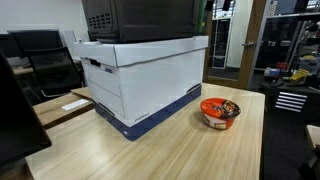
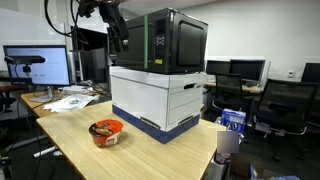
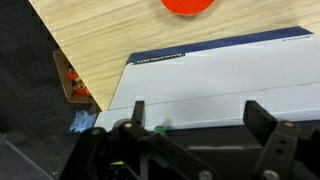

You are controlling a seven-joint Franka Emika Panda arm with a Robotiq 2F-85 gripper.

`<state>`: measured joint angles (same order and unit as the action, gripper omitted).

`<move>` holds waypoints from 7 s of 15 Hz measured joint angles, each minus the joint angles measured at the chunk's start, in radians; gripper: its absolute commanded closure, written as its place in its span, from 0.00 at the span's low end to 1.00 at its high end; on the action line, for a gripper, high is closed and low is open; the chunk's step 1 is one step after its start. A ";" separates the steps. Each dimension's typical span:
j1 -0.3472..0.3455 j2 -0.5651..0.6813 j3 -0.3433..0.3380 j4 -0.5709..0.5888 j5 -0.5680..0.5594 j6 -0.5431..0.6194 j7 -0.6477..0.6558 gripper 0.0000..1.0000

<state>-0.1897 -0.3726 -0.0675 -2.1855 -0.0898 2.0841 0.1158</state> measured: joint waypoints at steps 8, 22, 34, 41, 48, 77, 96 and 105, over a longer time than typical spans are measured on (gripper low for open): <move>0.000 0.000 0.000 0.000 0.000 0.000 0.000 0.00; 0.000 0.037 -0.093 0.180 0.002 0.066 -0.138 0.00; 0.057 0.135 -0.165 0.290 0.117 0.124 -0.388 0.67; 0.059 0.131 -0.170 0.291 0.171 0.115 -0.347 0.97; 0.058 0.130 -0.165 0.290 0.173 0.109 -0.266 0.93; -0.027 -0.072 0.051 0.123 -0.058 -0.133 0.212 0.00; 0.017 0.236 -0.011 0.530 0.000 -0.290 0.186 0.88; 0.111 0.160 -0.007 0.350 0.133 -0.317 -0.031 0.96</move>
<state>-0.0792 -0.2121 -0.0749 -1.8358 0.0432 1.7669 0.0849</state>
